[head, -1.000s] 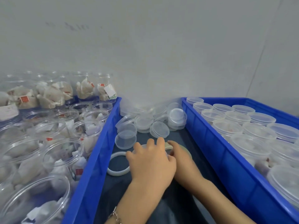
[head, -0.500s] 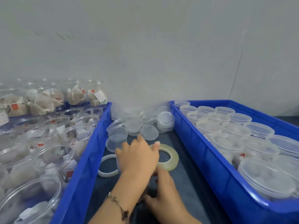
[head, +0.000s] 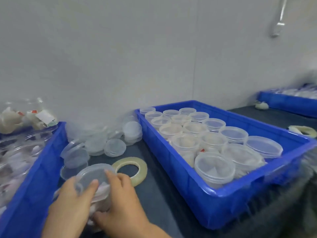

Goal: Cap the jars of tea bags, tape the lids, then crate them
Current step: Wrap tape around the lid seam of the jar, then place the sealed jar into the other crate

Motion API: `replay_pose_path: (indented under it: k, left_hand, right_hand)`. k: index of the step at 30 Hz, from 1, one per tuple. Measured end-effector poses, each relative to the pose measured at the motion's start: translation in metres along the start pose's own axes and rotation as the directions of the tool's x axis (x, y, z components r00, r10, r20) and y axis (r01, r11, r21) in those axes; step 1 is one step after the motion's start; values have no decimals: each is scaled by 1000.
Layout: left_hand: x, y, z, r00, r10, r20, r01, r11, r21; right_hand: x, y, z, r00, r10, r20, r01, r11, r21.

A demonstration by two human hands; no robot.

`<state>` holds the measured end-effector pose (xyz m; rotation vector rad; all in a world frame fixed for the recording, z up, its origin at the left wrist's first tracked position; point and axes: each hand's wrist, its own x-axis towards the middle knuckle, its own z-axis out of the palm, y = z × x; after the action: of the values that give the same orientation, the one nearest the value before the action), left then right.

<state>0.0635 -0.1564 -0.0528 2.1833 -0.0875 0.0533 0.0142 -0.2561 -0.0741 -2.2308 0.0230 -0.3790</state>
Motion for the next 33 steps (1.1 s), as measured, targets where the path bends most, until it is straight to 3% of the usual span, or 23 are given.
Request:
replay_pose_path:
  k: [7, 12, 16, 20, 23, 25, 28, 33]
  left_hand:
    - [-17, 83, 19, 986, 168, -16, -168, 986, -14]
    - [3, 166, 20, 957, 287, 54, -269, 939, -212]
    - [55, 223, 28, 872, 483, 78, -451, 854, -258]
    - [121, 260, 57, 777, 625, 71, -622, 780, -69]
    - [178, 279, 84, 741, 653, 159, -634, 757, -155]
    - [213, 283, 107, 703, 657, 273, -632, 753, -184]
    - [267, 279, 147, 654, 628, 422, -687, 727, -17]
    - [321, 253, 213, 668, 463, 582, -641, 756, 134]
  right_hand:
    - [-8, -18, -62, 951, -82, -298, 75, 997, -35]
    - [35, -32, -145, 908, -68, -412, 32, 995, -95]
    - [95, -31, -217, 869, -112, -482, 14, 979, -202]
    - [162, -10, -267, 810, -193, -553, 40, 961, -275]
    - [214, 23, -287, 764, -238, -600, 57, 951, -304]
    - [250, 52, -295, 745, -191, -640, 25, 966, -258]
    - [300, 100, -295, 748, -84, -658, -68, 977, -203]
    - [348, 180, -259, 786, 63, -615, -201, 967, -157]
